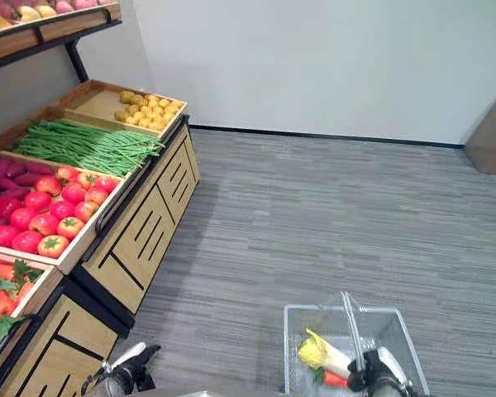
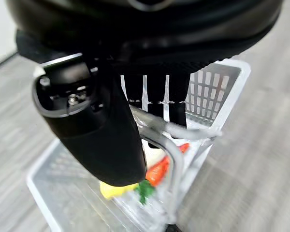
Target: Get the vegetables into the basket
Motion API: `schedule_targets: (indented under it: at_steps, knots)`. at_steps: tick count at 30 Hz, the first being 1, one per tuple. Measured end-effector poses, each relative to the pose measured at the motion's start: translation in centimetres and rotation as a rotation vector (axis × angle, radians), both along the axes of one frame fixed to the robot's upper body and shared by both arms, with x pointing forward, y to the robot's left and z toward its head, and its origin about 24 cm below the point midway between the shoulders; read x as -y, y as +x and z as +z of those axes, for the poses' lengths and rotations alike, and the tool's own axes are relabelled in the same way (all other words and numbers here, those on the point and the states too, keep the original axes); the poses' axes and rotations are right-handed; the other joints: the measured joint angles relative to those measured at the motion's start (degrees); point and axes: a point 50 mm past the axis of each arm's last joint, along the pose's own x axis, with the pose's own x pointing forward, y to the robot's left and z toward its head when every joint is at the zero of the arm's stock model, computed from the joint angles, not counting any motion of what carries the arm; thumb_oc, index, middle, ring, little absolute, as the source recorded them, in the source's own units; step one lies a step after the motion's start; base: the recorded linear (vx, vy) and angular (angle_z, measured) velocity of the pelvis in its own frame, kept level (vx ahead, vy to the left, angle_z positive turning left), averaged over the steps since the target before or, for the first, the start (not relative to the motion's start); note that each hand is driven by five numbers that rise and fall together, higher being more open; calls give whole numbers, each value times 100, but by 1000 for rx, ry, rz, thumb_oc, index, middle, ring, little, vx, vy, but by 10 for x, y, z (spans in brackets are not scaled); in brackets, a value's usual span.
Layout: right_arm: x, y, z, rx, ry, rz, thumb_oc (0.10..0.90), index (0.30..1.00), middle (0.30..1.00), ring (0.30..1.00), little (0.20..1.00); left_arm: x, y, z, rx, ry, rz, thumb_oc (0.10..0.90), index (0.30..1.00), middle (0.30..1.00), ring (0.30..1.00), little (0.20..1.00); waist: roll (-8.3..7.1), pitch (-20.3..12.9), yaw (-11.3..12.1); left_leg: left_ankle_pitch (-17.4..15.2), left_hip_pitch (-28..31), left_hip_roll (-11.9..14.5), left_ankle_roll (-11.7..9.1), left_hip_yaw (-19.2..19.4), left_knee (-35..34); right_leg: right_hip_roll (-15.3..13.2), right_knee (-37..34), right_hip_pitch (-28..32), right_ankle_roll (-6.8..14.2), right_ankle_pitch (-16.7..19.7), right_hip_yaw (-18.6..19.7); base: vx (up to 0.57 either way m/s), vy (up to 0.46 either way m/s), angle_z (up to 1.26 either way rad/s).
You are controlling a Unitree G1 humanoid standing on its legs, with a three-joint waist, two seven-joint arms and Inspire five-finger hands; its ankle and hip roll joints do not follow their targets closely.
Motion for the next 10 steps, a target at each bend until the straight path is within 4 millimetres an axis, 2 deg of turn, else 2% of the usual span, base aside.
schedule_targets:
  at_steps: [3,10]
  knots:
    - [-7,-10,-8,-46,33,-65,400,300,300,300,300,0,-2,-4,-39,19,17,900,1000,1000,1000,1000,3,-27,-13,0,6,3,-4,20,0,0,0,0,-44,-28,5,-2,0,-2]
    - [-16,-30,-17,-110,92,-207,400,300,300,300,300,-2,-24,-11,-108,25,161,900,1000,1000,1000,1000,13,-65,-17,-31,11,5,35,33,0,-7,0,-20,-44,-28,4,1,1,-3]
